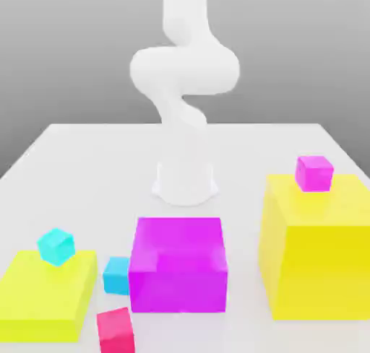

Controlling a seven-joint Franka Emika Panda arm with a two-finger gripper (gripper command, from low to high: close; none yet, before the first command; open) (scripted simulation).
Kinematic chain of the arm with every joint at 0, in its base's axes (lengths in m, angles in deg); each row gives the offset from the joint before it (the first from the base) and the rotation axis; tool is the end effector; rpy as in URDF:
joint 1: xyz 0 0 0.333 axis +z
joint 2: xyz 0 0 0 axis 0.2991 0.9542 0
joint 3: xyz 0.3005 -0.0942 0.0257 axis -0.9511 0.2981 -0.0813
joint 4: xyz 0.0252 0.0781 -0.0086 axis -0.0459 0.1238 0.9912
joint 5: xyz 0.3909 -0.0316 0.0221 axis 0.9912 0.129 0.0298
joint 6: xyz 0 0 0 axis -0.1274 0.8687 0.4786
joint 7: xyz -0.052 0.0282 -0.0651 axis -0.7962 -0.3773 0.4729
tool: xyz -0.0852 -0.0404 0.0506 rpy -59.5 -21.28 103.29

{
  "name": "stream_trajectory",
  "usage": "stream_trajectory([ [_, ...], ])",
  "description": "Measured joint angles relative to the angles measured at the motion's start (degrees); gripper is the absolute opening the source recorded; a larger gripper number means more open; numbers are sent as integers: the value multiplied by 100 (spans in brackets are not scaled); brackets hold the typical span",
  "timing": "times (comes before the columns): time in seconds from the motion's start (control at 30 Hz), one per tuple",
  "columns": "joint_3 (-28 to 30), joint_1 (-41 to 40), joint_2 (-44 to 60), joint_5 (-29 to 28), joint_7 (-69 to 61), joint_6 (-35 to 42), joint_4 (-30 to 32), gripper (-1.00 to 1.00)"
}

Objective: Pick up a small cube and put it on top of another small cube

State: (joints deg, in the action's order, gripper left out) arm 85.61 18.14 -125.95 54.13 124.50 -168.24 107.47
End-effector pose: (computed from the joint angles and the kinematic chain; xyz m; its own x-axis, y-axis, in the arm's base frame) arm 0.3803 -0.0094 0.6758 0.5379 -0.6975 0.4735 -0.5145 -0.7166 -0.4709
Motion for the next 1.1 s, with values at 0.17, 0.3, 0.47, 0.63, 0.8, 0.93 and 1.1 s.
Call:
stream_trajectory([
  [0.17,341,141,1068,65,-593,-397,131,0],
  [0.3,612,242,1895,153,-1080,-703,232,0],
  [0.47,878,289,2936,351,-1748,-1086,358,0],
  [0.63,1016,193,3983,585,-2445,-1465,483,0],
  [0.8,1005,-4,5020,718,-3068,-1848,610,0],
  [0.93,908,-195,5844,818,-3434,-2268,627,0],
  [1.1,610,-449,6601,1062,-3643,-2851,486,-100],
])
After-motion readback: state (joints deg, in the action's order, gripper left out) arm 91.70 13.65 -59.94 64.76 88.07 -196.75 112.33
